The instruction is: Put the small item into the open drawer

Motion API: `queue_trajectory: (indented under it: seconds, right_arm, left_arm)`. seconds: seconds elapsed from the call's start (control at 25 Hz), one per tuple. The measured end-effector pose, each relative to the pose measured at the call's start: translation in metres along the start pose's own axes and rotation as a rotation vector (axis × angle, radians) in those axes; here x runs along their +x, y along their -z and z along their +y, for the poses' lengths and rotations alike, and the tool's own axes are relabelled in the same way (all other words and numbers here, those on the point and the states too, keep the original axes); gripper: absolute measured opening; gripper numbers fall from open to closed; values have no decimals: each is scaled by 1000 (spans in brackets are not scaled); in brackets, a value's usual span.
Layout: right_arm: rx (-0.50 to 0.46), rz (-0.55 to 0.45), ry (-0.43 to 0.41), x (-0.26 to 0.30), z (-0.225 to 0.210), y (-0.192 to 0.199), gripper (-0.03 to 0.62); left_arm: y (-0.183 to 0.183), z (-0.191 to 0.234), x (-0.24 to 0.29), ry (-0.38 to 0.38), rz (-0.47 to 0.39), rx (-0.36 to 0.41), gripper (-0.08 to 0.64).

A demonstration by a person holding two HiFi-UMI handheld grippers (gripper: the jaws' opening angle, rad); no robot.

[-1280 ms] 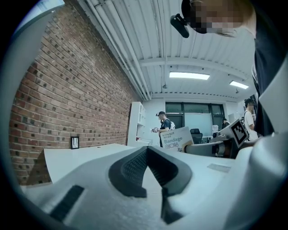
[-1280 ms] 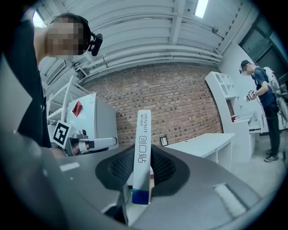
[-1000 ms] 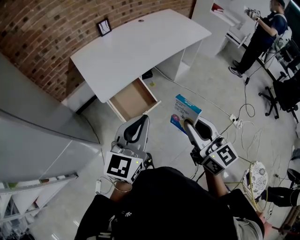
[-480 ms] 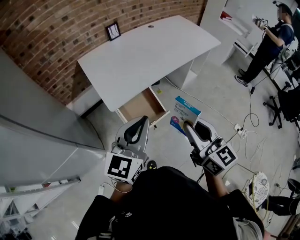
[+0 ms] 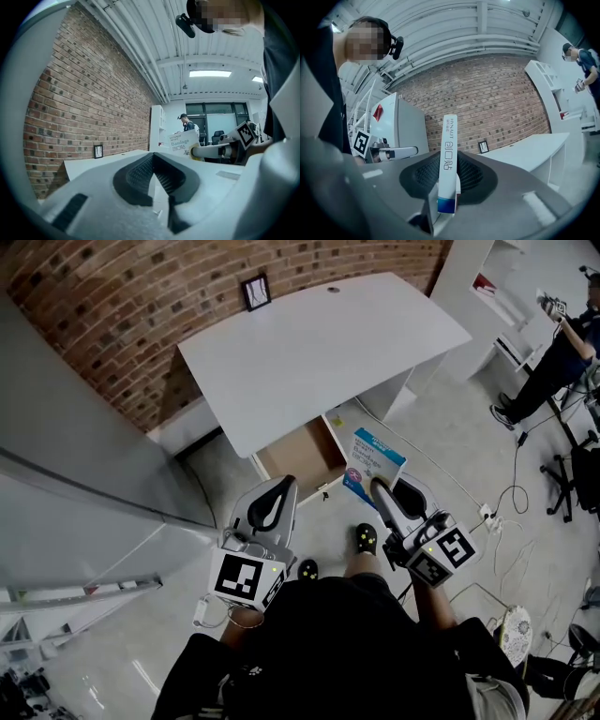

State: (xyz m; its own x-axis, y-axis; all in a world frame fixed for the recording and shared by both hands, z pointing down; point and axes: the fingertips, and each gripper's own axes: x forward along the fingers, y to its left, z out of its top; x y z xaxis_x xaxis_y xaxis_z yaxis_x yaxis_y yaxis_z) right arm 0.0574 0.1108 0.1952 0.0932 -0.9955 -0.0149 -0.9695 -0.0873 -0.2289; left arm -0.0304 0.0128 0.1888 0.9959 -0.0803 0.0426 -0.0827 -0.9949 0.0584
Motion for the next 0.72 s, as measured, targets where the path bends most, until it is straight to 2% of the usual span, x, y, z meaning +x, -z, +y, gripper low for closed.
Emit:
queue_trajectory:
  seconds: [0.28,0.44,0.6,0.72]
  right_arm:
    - [-6,52,-137,36,-16,-4,95]
    - [48,98,-222,57,-26,-4,95]
    - [15,86,-324,73,-36,-9,95]
    - [1,119,-366,79,-52,-7,95]
  left_arm:
    - [-7,21,10,-133,-11,-6,-6]
    - [-3,32,18,-224,-2,-15,-6]
    - [-5,37,28,-304,-8,-18,-6]
    - [-7,34,40,-344,-12,-16,-6]
